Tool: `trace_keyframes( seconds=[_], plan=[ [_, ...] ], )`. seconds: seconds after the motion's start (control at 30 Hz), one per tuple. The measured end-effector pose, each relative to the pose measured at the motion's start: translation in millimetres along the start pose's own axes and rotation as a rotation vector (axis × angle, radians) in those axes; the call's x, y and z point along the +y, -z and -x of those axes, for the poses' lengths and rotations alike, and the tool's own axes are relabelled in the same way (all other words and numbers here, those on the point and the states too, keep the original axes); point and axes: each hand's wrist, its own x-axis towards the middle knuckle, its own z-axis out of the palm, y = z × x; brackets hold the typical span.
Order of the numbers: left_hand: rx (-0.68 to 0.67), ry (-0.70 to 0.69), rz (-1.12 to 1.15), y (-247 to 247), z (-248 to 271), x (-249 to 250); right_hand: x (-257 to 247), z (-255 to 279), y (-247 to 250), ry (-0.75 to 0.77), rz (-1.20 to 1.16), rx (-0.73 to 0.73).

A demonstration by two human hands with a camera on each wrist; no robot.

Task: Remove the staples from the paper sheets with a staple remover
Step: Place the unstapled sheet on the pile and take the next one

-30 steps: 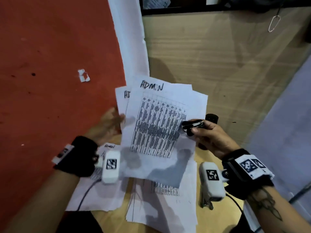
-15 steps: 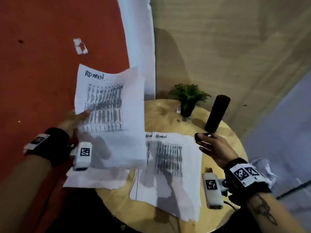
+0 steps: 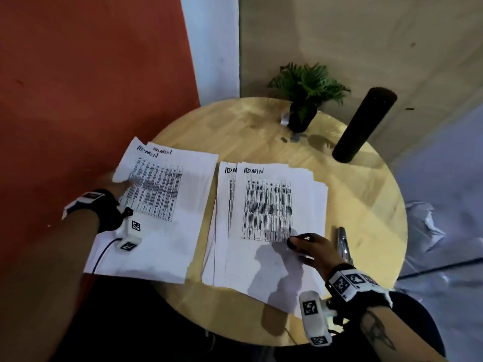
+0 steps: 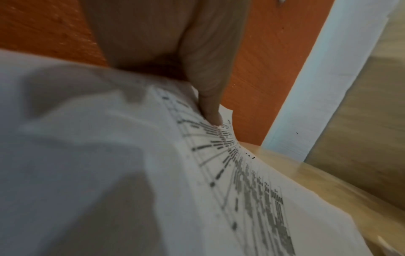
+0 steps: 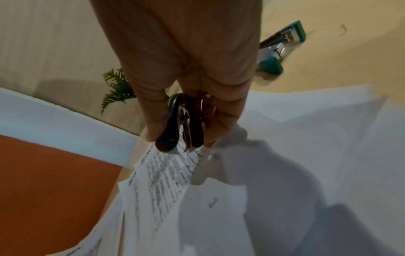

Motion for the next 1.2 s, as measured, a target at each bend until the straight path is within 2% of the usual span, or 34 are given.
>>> trace_keyframes(
  seconds=[0.17,0.27,0.37,0.43,0.5,0.53,0.6,0.67,0.73,0.9,1.0,1.03,1.13,1.2],
  plan=[
    [0.024,-0.053,-0.121,8,-32,7,14,-14,0,-0.056,0.009,-0.006],
    [0.124,-0.1,-0.343,2,-59,5,16,-21,1,-0.061,-0.003,-0.047],
    [0.184,-0.236,-0.461,-33,-31,32,17,-23,3,-0.06,-0.024,-0.063],
    [0.114,-0.38,-0.435,-70,-3,56,17,-22,3,-0.051,-0.013,-0.067],
    [-0.071,-0.421,-0.436,-113,18,74,16,-22,2,-0.055,0.007,-0.056],
    [-0.162,-0.377,-0.463,-132,28,80,16,-22,2,-0.062,0.013,-0.054],
    [-0.262,-0.25,-0.47,-163,41,88,16,-23,1,-0.072,0.007,-0.05],
    [-0.283,-0.174,-0.466,-180,47,90,16,-23,0,-0.069,-0.007,-0.04],
    [-0.243,-0.15,-0.492,-187,50,91,17,-24,-1,-0.068,-0.018,-0.027],
    [-0.034,-0.319,-0.53,-186,53,88,18,-23,0,-0.064,-0.04,-0.031],
    [-0.042,-0.418,-0.554,-185,52,92,16,-22,0,-0.056,-0.057,-0.017],
    [-0.067,-0.409,-0.539,-185,52,94,16,-21,0,-0.055,-0.061,-0.013],
    [-0.187,-0.211,-0.436,-187,49,92,15,-20,0,-0.05,-0.059,-0.016],
    [-0.308,-0.054,-0.268,-189,47,83,15,-20,0,-0.051,-0.067,-0.016]
  ],
)
